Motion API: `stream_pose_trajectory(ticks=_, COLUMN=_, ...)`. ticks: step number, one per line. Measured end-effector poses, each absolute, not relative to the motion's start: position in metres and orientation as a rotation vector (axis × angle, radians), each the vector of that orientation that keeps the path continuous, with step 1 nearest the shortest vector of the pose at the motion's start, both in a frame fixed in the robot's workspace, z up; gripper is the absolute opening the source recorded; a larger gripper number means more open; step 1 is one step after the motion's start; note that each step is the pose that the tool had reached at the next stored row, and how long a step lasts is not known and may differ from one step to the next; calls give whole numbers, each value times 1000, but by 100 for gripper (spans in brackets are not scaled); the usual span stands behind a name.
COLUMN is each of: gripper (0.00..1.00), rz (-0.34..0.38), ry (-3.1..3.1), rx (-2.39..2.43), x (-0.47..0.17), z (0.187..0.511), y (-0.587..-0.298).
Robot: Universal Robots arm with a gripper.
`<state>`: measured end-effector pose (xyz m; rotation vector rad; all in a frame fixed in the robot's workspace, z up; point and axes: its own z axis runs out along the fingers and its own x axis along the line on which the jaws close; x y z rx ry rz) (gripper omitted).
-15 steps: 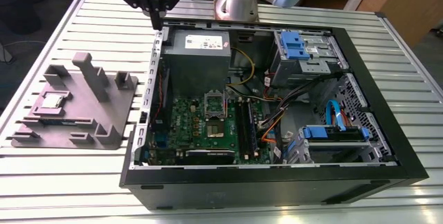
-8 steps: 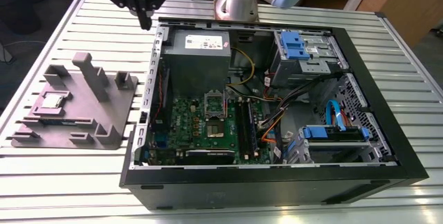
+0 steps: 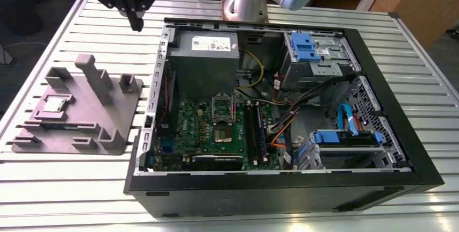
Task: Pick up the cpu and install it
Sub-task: 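Reach for the cpu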
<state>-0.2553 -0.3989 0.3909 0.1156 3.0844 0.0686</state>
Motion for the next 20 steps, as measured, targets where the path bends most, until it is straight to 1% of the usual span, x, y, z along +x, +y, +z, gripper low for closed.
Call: stream_pose_trajectory(ticks=20, gripper=10, rz=69, ry=3083, rx=116, x=-317, z=386, y=-399)
